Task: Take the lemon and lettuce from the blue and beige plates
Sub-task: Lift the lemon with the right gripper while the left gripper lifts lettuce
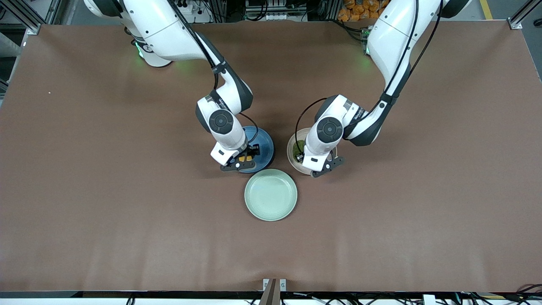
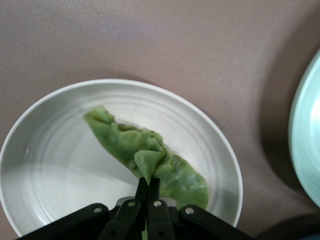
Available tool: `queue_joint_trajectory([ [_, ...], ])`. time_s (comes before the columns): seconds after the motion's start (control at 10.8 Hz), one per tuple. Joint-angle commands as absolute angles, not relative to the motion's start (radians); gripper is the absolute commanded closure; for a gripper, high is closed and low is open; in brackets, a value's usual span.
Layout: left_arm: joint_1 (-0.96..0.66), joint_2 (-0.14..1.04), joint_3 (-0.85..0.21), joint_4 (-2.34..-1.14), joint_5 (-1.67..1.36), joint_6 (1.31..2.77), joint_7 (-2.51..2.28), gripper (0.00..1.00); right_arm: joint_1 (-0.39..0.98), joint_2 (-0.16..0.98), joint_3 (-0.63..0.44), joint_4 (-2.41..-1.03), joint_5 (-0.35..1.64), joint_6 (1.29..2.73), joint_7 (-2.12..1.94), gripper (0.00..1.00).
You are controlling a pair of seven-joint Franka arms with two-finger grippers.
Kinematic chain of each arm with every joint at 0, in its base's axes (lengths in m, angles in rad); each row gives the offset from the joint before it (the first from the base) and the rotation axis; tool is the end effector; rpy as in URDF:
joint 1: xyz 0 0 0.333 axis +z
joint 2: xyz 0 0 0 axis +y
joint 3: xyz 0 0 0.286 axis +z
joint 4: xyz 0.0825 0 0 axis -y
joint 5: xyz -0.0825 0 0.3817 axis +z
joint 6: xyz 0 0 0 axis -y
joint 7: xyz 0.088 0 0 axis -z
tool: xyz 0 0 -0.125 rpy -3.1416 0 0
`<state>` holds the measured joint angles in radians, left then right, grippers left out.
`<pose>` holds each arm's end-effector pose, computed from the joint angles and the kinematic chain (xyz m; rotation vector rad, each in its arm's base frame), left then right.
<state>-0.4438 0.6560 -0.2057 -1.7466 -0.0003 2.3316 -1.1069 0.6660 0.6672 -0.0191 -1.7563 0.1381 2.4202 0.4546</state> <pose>0.5119 -0.3825 0.1597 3.0039 0.7601 -0.2084 0.5113 0.3896 0.1483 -3.0715 -0.1421 0.0674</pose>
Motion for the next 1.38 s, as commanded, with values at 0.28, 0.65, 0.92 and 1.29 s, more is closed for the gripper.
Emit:
queue_joint_trajectory([
  [0.28, -0.393, 0.514, -0.181, -1.671, 0.027, 2.117, -1.091, 1.00, 0.539, 0.644, -0.020, -1.554, 0.130, 2.087, 0.336, 0.89],
  [0.65, -0.195, 0.442, -0.181, -1.664, 0.061, 1.979, -0.708, 1.00, 0.366, 0.579, -0.023, -1.548, 0.123, 1.935, 0.118, 0.89],
  [0.92, -0.046, 0.474, -0.181, -1.674, 0.067, 1.948, -0.523, 1.00, 0.257, 0.555, -0.023, -1.549, 0.080, 1.898, 0.014, 0.89],
  [1.29, 0.014, 0.543, -0.183, -1.672, 0.187, 1.950, -0.471, 1.00, 0.154, 0.557, -0.023, -1.566, 0.000, 1.898, -0.067, 0.86],
])
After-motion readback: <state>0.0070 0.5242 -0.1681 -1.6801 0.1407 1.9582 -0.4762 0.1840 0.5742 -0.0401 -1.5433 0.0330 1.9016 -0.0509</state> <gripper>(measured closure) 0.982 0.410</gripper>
